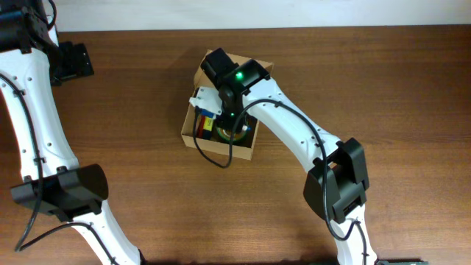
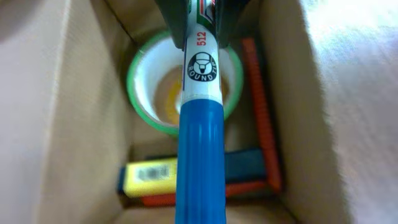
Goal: Pack container
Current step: 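Lower the marker into the box beside the tapes and release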
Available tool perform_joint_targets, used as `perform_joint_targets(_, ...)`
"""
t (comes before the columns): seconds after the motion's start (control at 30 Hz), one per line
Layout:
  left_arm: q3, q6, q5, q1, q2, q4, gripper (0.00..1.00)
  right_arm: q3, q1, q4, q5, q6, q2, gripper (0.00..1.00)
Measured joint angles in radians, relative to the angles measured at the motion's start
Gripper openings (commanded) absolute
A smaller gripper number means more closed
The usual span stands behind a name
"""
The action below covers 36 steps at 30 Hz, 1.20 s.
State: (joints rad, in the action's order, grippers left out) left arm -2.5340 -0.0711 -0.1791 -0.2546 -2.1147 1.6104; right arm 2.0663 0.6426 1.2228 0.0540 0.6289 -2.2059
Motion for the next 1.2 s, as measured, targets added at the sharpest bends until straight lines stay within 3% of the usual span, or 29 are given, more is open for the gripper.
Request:
perform_joint_targets(0.4, 0.0, 0.0, 0.0, 0.0, 0.0, 0.0, 0.99, -0.01, 0.054, 0.011, 0.048, 0.0, 0.0, 0.04)
perform_joint_targets(0.93, 0.0, 0.0, 0.0, 0.0, 0.0, 0.0, 0.99, -0.203, 0.056, -0.09, 0.053, 0.0, 0.0, 0.04)
perform_joint_targets(1.0, 0.0, 0.0, 0.0, 0.0, 0.0, 0.0, 0.99, -0.211, 0.056, -0.093, 0.053, -0.003, -0.001, 0.22)
perform_joint_targets(1.1, 0.0, 0.0, 0.0, 0.0, 0.0, 0.0, 0.99, -0.212, 0.056, -0.099, 0.053, -0.004, -0.001, 0.35)
perform_joint_targets(1.2, 0.0, 0.0, 0.0, 0.0, 0.0, 0.0, 0.99, -0.212, 0.056, -0.098, 0.053, 0.0, -0.002, 0.4)
